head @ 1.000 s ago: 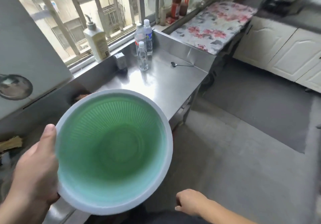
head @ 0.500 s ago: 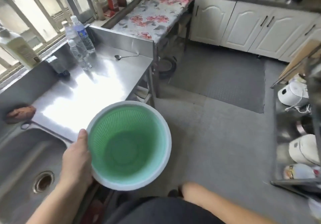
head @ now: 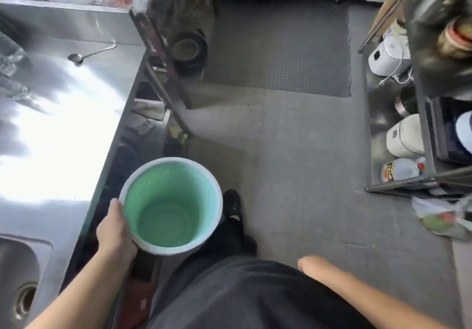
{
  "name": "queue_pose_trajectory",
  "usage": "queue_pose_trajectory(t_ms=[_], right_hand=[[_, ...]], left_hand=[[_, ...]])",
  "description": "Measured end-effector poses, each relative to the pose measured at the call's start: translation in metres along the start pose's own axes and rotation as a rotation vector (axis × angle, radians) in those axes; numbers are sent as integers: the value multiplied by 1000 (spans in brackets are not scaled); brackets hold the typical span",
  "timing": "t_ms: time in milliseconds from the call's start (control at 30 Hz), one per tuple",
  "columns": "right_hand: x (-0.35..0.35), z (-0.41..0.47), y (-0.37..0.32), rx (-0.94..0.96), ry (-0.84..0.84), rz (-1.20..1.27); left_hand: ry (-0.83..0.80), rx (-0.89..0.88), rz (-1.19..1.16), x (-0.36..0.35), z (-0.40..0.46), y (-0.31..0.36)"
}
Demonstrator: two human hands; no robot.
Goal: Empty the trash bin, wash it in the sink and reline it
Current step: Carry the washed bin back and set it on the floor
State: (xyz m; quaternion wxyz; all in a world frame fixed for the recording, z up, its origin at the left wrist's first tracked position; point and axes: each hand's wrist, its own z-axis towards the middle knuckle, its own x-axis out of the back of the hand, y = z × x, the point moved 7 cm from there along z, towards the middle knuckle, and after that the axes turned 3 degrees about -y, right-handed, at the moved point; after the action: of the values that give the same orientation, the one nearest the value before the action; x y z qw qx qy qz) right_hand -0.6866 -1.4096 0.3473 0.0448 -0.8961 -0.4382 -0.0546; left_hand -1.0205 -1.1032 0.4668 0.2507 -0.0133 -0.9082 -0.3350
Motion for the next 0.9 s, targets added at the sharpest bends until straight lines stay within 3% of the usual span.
queue_pose_trajectory(t_ms=[300, 433, 667, 900], right_hand=[[169, -4, -29, 105, 264, 287], [230, -4, -2, 32, 371, 398], [248, -5, 107, -117, 271, 534], [315, 21, 208, -110, 225, 495]], left_hand=[[15, 120, 82, -80, 46, 66], [-53, 92, 158, -132, 54, 112], [-161, 38, 255, -234, 45, 180], [-51, 37, 109, -326, 19, 228]])
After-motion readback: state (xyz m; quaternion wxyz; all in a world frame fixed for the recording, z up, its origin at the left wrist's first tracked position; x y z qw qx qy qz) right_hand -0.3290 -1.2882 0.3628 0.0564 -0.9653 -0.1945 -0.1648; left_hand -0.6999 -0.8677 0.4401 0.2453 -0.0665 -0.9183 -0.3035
